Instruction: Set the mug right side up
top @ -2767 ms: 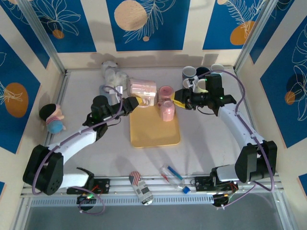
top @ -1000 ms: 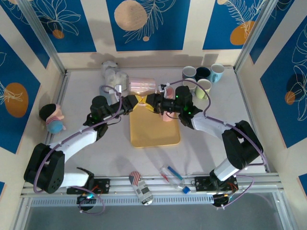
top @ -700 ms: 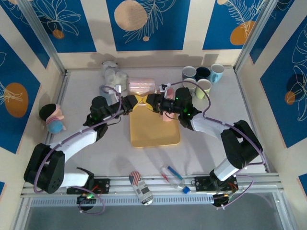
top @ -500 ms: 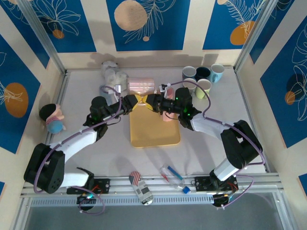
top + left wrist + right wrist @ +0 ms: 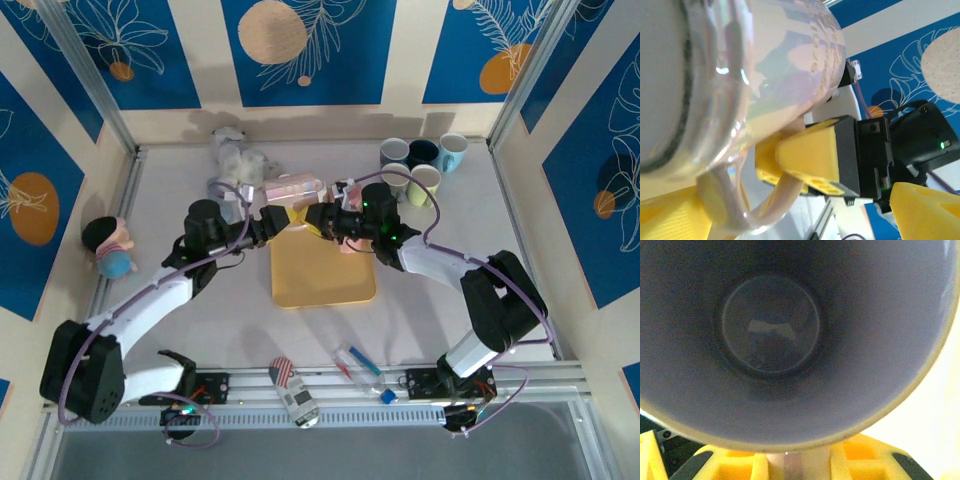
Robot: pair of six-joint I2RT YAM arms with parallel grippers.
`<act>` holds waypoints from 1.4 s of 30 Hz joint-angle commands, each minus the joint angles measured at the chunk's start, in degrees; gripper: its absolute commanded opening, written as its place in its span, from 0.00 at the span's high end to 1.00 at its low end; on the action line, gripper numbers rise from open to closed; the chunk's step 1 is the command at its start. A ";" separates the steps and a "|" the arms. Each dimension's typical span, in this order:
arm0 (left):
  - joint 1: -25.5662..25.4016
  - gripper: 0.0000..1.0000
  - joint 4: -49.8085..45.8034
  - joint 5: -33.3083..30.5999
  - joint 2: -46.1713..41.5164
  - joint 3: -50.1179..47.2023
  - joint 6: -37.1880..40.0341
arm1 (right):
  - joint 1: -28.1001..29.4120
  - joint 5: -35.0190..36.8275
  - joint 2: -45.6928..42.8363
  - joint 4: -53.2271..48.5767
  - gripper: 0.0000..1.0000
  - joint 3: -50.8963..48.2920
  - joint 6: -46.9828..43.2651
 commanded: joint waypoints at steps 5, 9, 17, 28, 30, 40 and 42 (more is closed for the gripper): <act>3.99 0.09 -17.34 0.96 -6.59 2.80 12.14 | -2.61 -0.10 -7.65 -5.60 1.00 3.50 -10.01; 4.26 0.11 -25.25 -0.77 -7.98 4.28 18.93 | -3.66 0.14 -11.16 -14.33 1.00 5.15 -16.32; 4.31 0.13 -38.27 -6.84 -9.88 8.47 32.44 | -5.83 2.52 -17.88 -31.95 1.00 9.00 -29.65; 4.29 0.16 -40.09 -7.71 -10.44 8.43 36.06 | -8.17 11.37 -24.26 -44.26 1.00 11.16 -41.88; 4.31 0.16 -40.24 -7.39 -10.48 8.52 37.03 | -8.86 12.18 -25.16 -45.19 1.00 11.25 -43.19; 4.20 0.21 -23.15 3.65 -13.92 1.16 41.19 | -13.38 25.84 -29.32 -54.32 1.00 12.67 -52.77; 4.21 0.22 -18.19 4.45 -14.70 -0.87 41.15 | -14.50 31.35 -30.19 -56.44 1.00 12.92 -54.68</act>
